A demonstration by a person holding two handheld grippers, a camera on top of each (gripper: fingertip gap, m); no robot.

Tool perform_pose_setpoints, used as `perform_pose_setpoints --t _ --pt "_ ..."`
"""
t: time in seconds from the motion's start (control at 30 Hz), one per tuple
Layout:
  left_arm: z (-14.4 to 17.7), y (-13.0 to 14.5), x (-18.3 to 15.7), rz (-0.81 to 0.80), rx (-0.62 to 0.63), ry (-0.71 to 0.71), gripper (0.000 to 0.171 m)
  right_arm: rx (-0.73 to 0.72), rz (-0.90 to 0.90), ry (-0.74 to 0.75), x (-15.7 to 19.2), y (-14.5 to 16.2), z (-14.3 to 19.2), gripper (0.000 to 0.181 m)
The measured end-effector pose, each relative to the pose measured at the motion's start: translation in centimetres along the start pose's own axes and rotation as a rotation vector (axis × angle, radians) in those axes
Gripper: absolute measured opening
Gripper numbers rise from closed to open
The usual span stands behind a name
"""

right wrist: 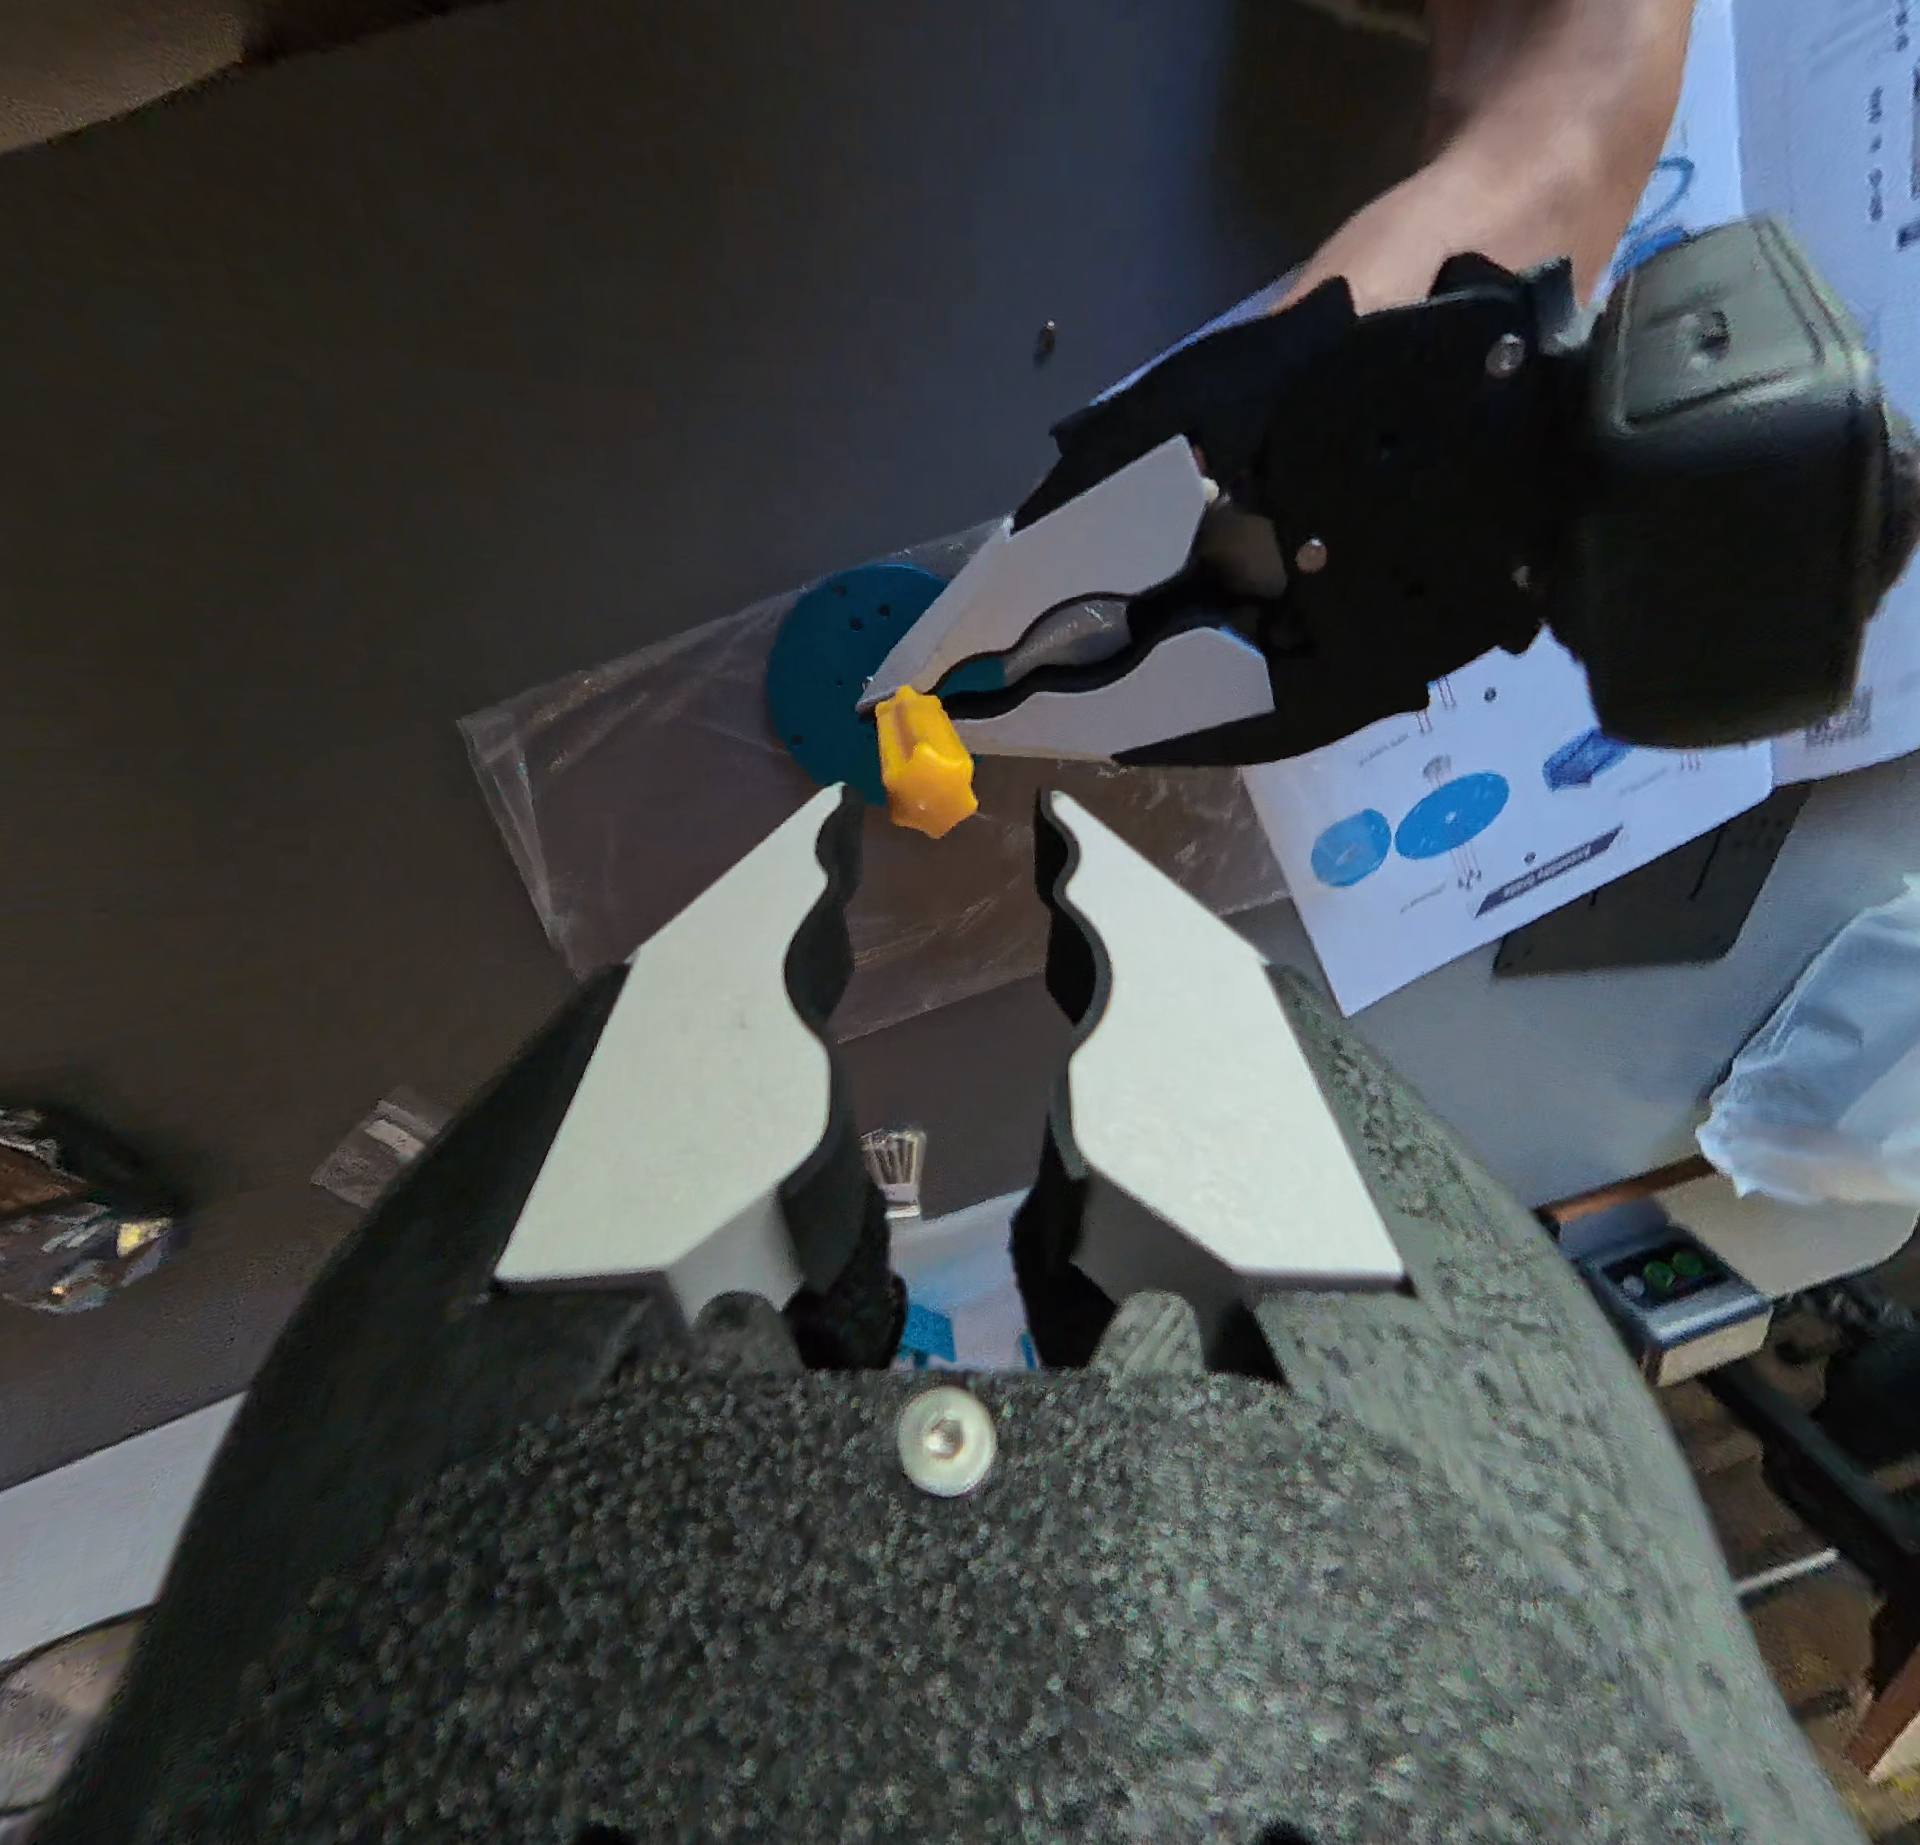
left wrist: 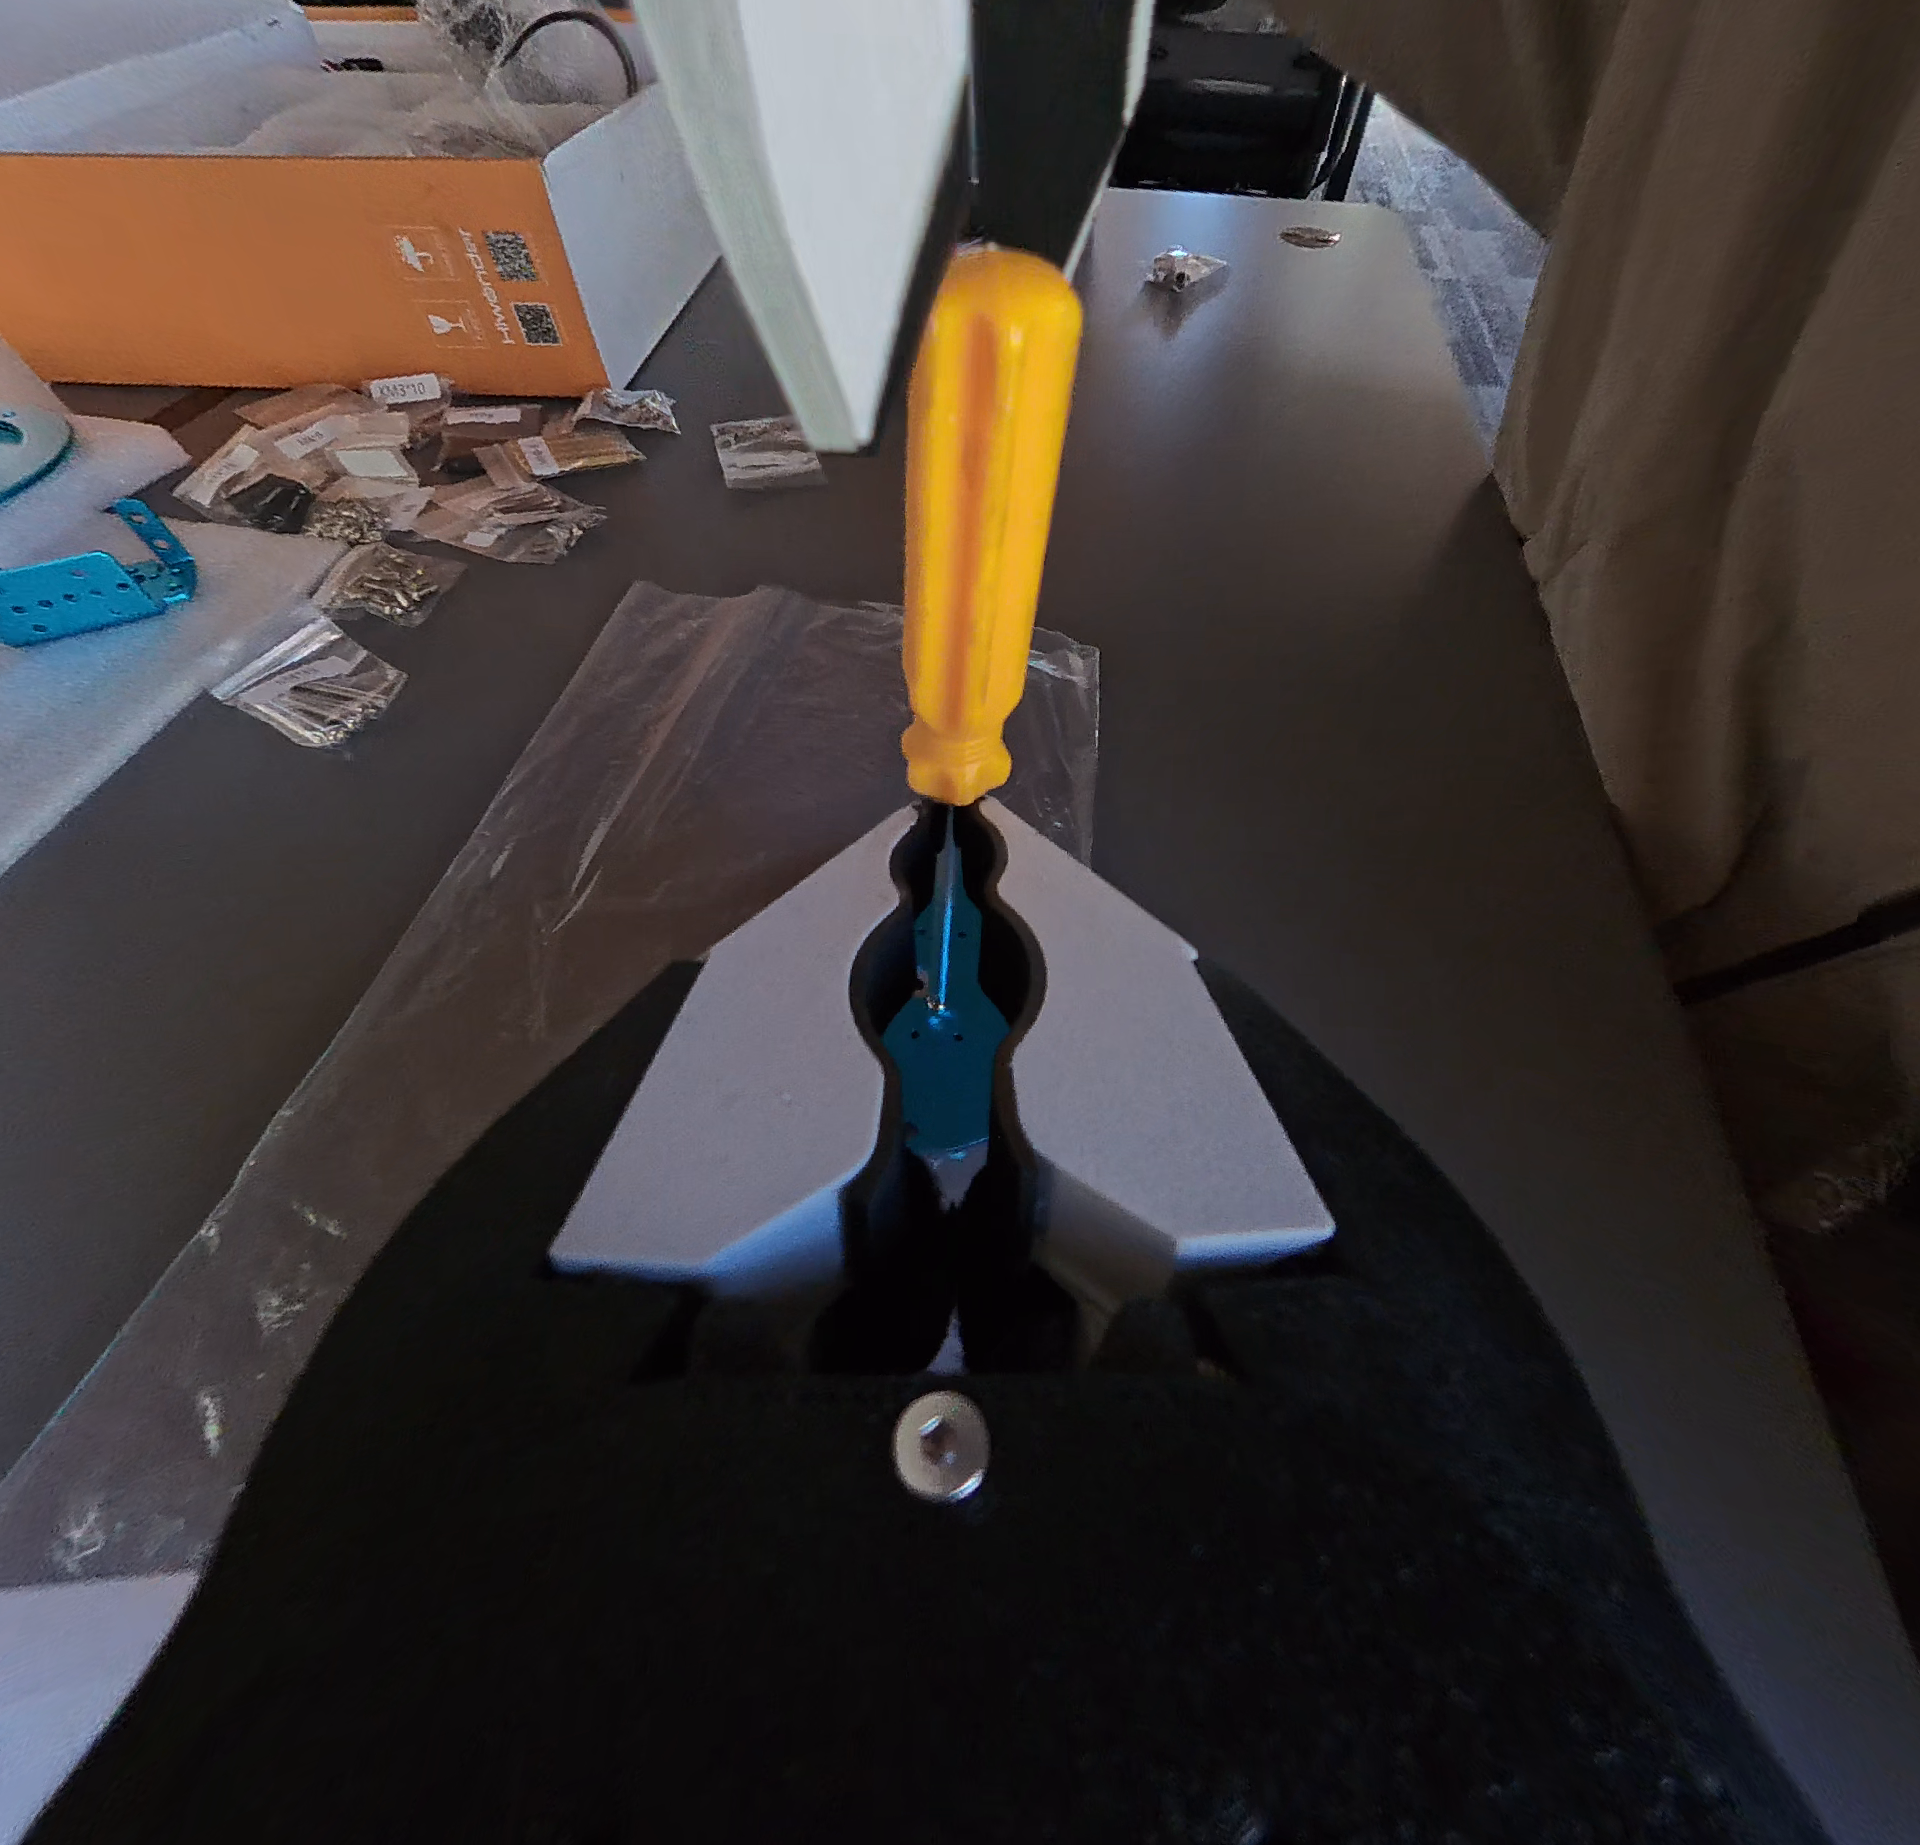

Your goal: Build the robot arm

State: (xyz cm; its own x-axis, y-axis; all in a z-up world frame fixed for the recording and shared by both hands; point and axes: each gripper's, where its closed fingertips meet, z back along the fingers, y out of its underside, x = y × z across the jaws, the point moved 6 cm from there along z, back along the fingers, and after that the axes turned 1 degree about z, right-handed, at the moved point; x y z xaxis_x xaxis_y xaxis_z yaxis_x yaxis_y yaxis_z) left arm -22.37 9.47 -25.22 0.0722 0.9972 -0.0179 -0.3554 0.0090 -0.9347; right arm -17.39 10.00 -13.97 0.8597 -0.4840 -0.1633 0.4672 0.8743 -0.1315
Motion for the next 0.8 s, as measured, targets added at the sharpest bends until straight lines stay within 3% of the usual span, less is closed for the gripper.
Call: perform_pose_setpoints --t 0.2,0.27,0.6,0.8 --pt "-0.1 -0.1 0.1 0.006 0.003 0.020 0.004 -0.052 0.051 -0.122 0.3 -0.3 -0.7 0.024" --pt "-0.2 -0.1 0.1 0.007 0.004 0.026 0.004 -0.032 0.078 -0.112 0.5 -0.3 -1.3 0.017" --pt "-0.2 -0.1 0.1 -0.013 0.010 0.018 0.004 0.085 0.096 -0.066 0.4 0.4 -1.6 0.017" --pt "-0.2 -0.1 0.0 -0.019 0.004 0.013 0.004 0.062 0.109 -0.079 0.4 0.5 -2.3 0.017"
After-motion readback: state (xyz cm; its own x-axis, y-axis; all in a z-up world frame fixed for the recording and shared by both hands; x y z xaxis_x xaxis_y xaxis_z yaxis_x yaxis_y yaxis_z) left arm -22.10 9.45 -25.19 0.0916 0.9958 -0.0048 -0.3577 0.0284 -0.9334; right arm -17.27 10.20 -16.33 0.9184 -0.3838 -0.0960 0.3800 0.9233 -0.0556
